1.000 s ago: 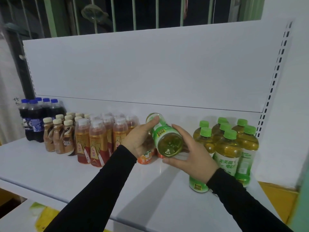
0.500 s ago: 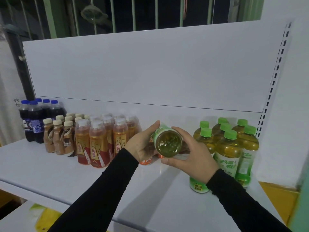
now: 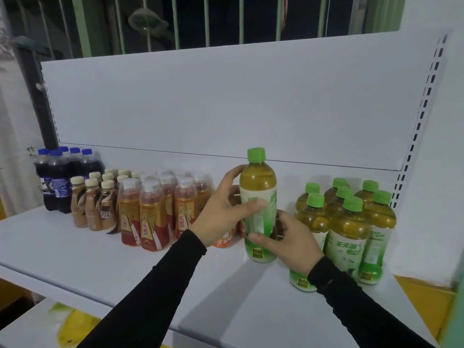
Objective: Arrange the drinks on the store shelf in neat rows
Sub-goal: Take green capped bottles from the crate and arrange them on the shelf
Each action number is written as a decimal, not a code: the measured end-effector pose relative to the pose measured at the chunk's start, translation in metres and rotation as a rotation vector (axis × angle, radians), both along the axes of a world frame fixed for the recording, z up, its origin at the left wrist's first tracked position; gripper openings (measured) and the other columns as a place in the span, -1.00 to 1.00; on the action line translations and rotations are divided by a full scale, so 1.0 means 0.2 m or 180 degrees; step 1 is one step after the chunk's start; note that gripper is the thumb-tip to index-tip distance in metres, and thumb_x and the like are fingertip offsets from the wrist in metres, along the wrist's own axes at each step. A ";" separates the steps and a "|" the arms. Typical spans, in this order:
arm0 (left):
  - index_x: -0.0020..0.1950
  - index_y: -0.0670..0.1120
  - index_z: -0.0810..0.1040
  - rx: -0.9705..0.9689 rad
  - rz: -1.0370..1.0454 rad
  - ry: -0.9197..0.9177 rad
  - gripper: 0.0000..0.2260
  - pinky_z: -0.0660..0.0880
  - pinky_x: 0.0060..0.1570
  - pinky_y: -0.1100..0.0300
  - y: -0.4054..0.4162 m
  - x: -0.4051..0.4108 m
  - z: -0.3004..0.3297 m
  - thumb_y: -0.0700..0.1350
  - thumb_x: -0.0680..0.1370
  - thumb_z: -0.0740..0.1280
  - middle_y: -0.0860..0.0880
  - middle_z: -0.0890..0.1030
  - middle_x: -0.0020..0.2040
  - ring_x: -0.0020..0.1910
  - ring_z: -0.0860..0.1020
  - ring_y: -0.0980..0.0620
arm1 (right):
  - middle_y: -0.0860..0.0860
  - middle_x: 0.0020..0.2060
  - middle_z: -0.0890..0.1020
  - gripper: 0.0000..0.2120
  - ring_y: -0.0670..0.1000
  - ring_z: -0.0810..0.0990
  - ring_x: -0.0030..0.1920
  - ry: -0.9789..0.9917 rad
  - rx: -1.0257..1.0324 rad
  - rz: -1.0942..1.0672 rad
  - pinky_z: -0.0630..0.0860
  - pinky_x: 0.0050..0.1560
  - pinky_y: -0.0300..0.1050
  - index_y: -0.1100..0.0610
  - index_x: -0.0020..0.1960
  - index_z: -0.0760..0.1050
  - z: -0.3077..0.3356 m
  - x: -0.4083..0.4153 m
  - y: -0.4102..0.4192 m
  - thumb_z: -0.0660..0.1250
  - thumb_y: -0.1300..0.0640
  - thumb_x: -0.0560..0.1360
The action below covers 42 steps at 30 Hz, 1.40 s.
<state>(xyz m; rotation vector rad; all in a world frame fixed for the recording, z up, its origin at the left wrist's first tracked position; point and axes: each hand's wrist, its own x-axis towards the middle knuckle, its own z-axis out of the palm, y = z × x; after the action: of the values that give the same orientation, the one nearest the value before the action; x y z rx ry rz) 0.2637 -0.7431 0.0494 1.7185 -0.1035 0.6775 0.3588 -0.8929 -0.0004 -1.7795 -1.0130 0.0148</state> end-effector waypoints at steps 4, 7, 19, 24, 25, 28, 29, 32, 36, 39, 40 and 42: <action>0.17 0.20 0.59 0.0311 0.0094 -0.0195 -0.55 0.55 0.23 -0.10 0.02 -0.04 0.02 0.04 0.31 0.57 0.03 0.68 0.11 0.16 0.64 -0.04 | -0.23 -0.05 0.65 -0.40 -0.31 0.59 -0.04 -0.0022 0.0051 -0.0196 0.52 -0.06 -0.37 -0.02 0.27 0.45 -0.09 0.02 0.04 0.61 0.00 0.31; 0.18 0.06 0.57 0.0712 -0.0083 -0.0134 -0.49 0.56 0.21 0.01 0.01 -0.09 -0.02 -0.04 0.27 0.60 0.04 0.66 0.11 0.15 0.63 -0.01 | -0.15 -0.13 0.67 -0.40 -0.20 0.62 -0.10 -0.0009 0.0140 -0.0356 0.58 -0.07 -0.16 0.01 0.23 0.48 -0.13 0.04 0.06 0.64 0.08 0.26; 0.21 0.23 0.57 0.1069 0.0163 -0.0230 -0.59 0.53 0.26 0.05 0.05 -0.11 0.05 0.08 0.38 0.52 0.13 0.65 0.19 0.23 0.60 0.08 | -0.22 -0.05 0.69 -0.24 -0.21 0.64 -0.03 0.0083 -0.0178 -0.0118 0.61 0.09 -0.07 -0.04 0.36 0.43 -0.13 0.03 0.08 0.61 -0.09 0.22; 0.13 0.22 0.59 0.1571 0.0390 -0.0183 -0.69 0.58 0.15 0.16 0.08 -0.06 0.23 -0.13 0.50 0.51 0.16 0.69 0.05 0.08 0.64 0.18 | -0.17 0.05 0.68 -0.30 -0.20 0.63 0.05 0.0077 -0.0540 0.0142 0.61 0.11 -0.08 -0.07 0.29 0.46 -0.07 0.04 0.08 0.54 -0.27 0.23; 0.11 0.19 0.60 0.1691 0.0439 -0.0157 -0.72 0.59 0.12 0.16 0.08 -0.04 0.27 -0.12 0.50 0.51 0.15 0.68 0.04 0.06 0.64 0.18 | -0.18 0.07 0.67 -0.32 -0.21 0.62 0.05 0.0038 -0.0623 0.0201 0.60 0.11 -0.11 -0.07 0.31 0.44 -0.05 0.03 0.07 0.54 -0.25 0.27; 0.12 0.05 0.64 0.1917 0.0601 -0.0086 -0.78 0.60 0.10 0.09 0.10 0.03 0.36 -0.03 0.49 0.50 0.09 0.70 0.01 0.01 0.65 0.13 | -0.19 0.12 0.64 -0.31 -0.23 0.61 0.07 -0.0152 -0.0855 0.0272 0.58 0.11 -0.21 -0.06 0.36 0.36 0.05 0.04 0.06 0.50 -0.26 0.34; 0.12 0.01 0.65 0.1948 0.0640 -0.0054 -0.79 0.60 0.12 0.07 0.12 0.06 0.38 -0.06 0.50 0.50 0.07 0.70 0.00 0.00 0.65 0.11 | -0.18 0.14 0.63 -0.32 -0.21 0.60 0.08 -0.0250 -0.0914 0.0244 0.57 0.13 -0.20 -0.06 0.36 0.36 0.10 0.04 0.05 0.48 -0.27 0.35; 0.04 0.04 0.65 0.1999 0.0710 -0.0028 -0.86 0.59 0.14 0.03 0.15 0.14 0.46 -0.07 0.51 0.50 0.08 0.70 -0.04 -0.02 0.66 0.10 | -0.13 0.19 0.59 -0.37 -0.15 0.59 0.10 -0.0633 -0.0956 -0.0005 0.56 0.18 -0.12 -0.04 0.39 0.38 0.28 0.06 -0.02 0.40 -0.28 0.42; -0.05 0.13 0.62 0.2058 0.0834 -0.0044 -0.89 0.60 0.10 0.04 0.18 0.30 0.54 -0.04 0.49 0.50 0.12 0.69 -0.08 -0.05 0.66 0.12 | -0.12 0.19 0.56 -0.37 -0.14 0.56 0.15 -0.1083 -0.0782 -0.0491 0.52 0.21 -0.14 -0.01 0.45 0.35 0.48 0.12 -0.16 0.31 -0.27 0.47; 0.03 0.03 0.63 0.2177 0.0882 0.0076 -0.86 0.58 0.01 0.12 0.19 0.45 0.57 -0.02 0.50 0.49 0.06 0.68 -0.05 -0.02 0.64 0.08 | -0.09 0.20 0.57 -0.41 -0.11 0.54 0.18 -0.1370 -0.0938 -0.0880 0.49 0.26 -0.08 0.01 0.42 0.39 0.59 0.24 -0.27 0.25 -0.27 0.50; 0.05 0.01 0.63 0.2229 0.0876 0.0145 -0.83 0.57 -0.02 0.14 0.19 0.50 0.56 -0.02 0.49 0.49 0.04 0.67 -0.04 -0.02 0.63 0.06 | -0.07 0.22 0.57 -0.41 -0.09 0.53 0.19 -0.1446 -0.1073 -0.1021 0.47 0.28 -0.07 0.03 0.43 0.39 0.61 0.29 -0.31 0.23 -0.28 0.51; 0.06 0.00 0.61 0.2327 0.0830 0.0279 -0.81 0.55 -0.02 0.17 0.18 0.60 0.55 -0.02 0.48 0.50 0.02 0.65 -0.01 0.00 0.61 0.04 | -0.03 0.27 0.55 -0.38 -0.05 0.51 0.24 -0.1538 -0.1445 -0.1280 0.43 0.32 -0.06 0.04 0.45 0.36 0.64 0.41 -0.39 0.19 -0.30 0.52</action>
<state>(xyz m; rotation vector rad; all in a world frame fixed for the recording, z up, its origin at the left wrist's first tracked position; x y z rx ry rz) 0.3845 -0.7064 0.1589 2.4923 -0.0693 0.8119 0.4412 -0.9710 0.1276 -2.4535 -1.0150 -0.4917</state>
